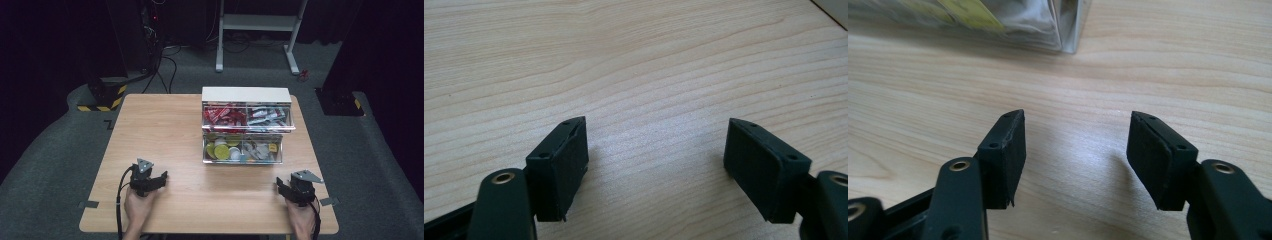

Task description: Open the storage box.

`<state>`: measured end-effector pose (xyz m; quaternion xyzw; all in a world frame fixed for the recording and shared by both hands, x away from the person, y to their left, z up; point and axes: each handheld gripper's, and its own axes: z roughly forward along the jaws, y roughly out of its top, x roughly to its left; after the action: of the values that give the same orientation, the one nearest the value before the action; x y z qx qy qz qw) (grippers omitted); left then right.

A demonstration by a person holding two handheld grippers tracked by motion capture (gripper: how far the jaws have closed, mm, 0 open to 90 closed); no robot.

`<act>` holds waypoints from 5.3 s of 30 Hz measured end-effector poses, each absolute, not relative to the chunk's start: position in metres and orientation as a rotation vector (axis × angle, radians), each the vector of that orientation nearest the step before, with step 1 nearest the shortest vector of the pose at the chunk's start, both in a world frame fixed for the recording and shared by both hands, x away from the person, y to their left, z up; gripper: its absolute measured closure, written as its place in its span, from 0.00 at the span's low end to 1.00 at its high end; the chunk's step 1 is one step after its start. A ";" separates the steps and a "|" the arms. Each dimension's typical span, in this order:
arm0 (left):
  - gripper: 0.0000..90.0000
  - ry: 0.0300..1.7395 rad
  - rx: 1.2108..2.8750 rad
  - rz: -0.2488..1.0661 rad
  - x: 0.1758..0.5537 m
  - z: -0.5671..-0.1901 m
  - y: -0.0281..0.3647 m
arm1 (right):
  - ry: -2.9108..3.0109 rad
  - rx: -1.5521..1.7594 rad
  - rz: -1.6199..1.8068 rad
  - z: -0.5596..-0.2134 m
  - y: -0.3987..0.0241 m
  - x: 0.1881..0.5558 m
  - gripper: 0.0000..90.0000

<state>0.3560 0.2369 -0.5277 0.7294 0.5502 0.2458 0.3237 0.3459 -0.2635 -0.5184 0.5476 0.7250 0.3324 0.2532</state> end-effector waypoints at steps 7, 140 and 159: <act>0.29 1.444 1.913 0.644 0.356 -0.528 0.237 | 1.964 1.476 0.964 -0.517 -0.260 0.341 0.48; 0.29 1.442 1.912 0.640 0.356 -0.528 0.237 | 2.004 1.134 1.337 -0.356 -0.222 0.377 0.70; 0.29 1.443 1.909 0.637 0.356 -0.528 0.236 | 1.990 1.149 1.306 -0.346 -0.215 0.392 0.67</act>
<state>0.3557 0.2363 -0.5278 0.7285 0.5509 0.2432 0.3266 0.3920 -0.2146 -0.3465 0.4212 0.7297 0.4789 0.2467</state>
